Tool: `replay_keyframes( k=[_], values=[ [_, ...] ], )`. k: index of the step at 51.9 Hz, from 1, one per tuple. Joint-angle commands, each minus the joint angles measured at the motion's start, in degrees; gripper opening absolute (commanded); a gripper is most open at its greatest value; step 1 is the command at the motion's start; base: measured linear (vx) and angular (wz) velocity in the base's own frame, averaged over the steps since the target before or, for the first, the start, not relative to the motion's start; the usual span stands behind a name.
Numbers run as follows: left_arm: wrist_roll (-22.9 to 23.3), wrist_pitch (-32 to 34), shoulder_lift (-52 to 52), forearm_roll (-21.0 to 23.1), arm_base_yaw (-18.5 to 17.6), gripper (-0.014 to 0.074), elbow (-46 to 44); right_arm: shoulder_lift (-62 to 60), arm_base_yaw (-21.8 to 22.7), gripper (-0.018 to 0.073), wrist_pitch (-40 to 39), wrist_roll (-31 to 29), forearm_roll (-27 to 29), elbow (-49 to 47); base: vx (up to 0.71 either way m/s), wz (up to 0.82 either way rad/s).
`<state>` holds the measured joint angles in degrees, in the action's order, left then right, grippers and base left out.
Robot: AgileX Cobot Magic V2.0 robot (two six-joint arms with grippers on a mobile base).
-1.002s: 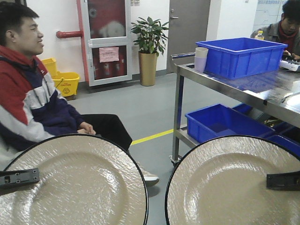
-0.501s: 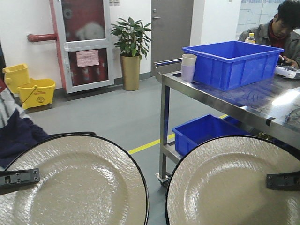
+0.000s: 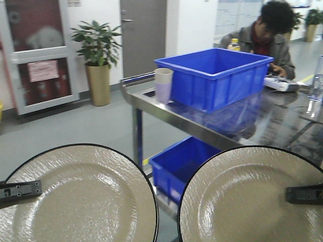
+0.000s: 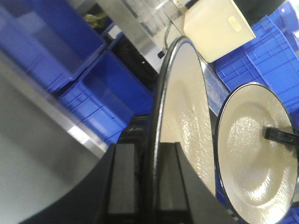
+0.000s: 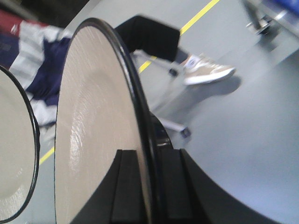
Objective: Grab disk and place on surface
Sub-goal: 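Hold both plates raised while the base drives to the steel table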
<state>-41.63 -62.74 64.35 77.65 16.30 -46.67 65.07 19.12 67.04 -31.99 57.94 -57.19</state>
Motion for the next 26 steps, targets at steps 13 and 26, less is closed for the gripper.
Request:
replay_keyframes(
  k=[13, 26],
  values=[
    [0.99, -1.63, -1.35, 8.33, -0.21, -0.0005, -1.72, -1.3, -0.01, -0.0009, -1.02, 0.22, 6.86, -1.61, 0.4, -0.52],
    [0.99, -1.63, -1.35, 8.33, -0.21, -0.0005, -1.72, -1.3, -0.01, -0.0009, -1.02, 0.22, 6.86, -1.61, 0.36, -0.65]
  ],
)
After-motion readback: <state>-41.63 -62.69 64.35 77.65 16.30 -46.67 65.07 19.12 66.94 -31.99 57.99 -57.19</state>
